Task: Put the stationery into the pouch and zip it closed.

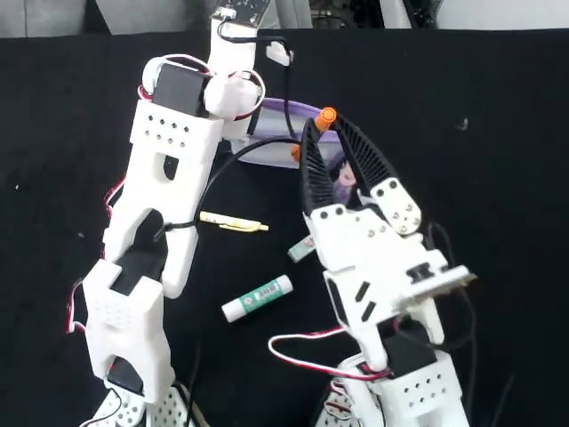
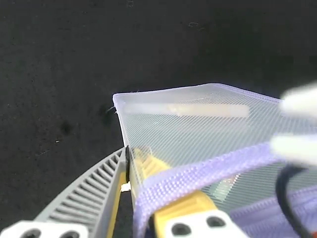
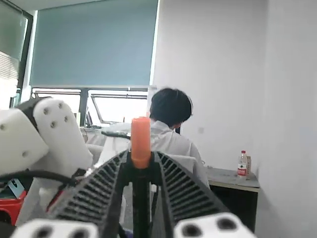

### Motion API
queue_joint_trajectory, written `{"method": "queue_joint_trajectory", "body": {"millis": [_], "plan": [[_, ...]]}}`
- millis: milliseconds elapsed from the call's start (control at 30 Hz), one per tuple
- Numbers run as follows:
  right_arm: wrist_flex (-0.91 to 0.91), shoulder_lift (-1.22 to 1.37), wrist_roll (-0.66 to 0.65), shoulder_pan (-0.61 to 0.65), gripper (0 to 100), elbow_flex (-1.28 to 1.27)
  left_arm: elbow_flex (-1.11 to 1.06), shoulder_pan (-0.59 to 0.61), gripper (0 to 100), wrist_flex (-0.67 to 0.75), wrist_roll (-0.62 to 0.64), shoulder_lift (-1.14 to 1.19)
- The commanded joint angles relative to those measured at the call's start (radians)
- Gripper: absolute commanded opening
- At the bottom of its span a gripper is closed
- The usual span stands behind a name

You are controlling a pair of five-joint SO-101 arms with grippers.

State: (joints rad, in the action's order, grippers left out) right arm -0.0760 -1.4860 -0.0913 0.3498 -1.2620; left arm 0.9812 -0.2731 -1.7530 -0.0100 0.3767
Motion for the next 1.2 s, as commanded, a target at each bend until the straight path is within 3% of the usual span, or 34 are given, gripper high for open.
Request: {"method": "queue_joint_trajectory", "body": {"millis": [0,133,433,667,1033,1167], "plan": [[-0.035,-0.012,0.003,-0.057,1.1,-0.07,0.019,-0.019,3,-0.006,0.011,-0.008],[-0.15,-0.019,-0.005,-0.061,1.1,-0.124,0.018,-0.024,3,-0.006,0.011,-0.008],[-0.161,-0.013,-0.008,-0.012,1.1,0.013,-0.016,-0.019,3,-0.005,0.011,-0.008],[-0.27,0.002,-0.155,0.041,1.1,0.028,-0.015,-0.021,3,-0.005,0.011,-0.008],[-0.531,0.426,-0.152,0.012,1.1,0.054,-0.018,-0.018,3,-0.005,0.008,-0.008],[-0.539,0.472,-0.152,0.012,1.1,0.041,-0.018,-0.018,3,-0.005,0.006,-0.008]]}}
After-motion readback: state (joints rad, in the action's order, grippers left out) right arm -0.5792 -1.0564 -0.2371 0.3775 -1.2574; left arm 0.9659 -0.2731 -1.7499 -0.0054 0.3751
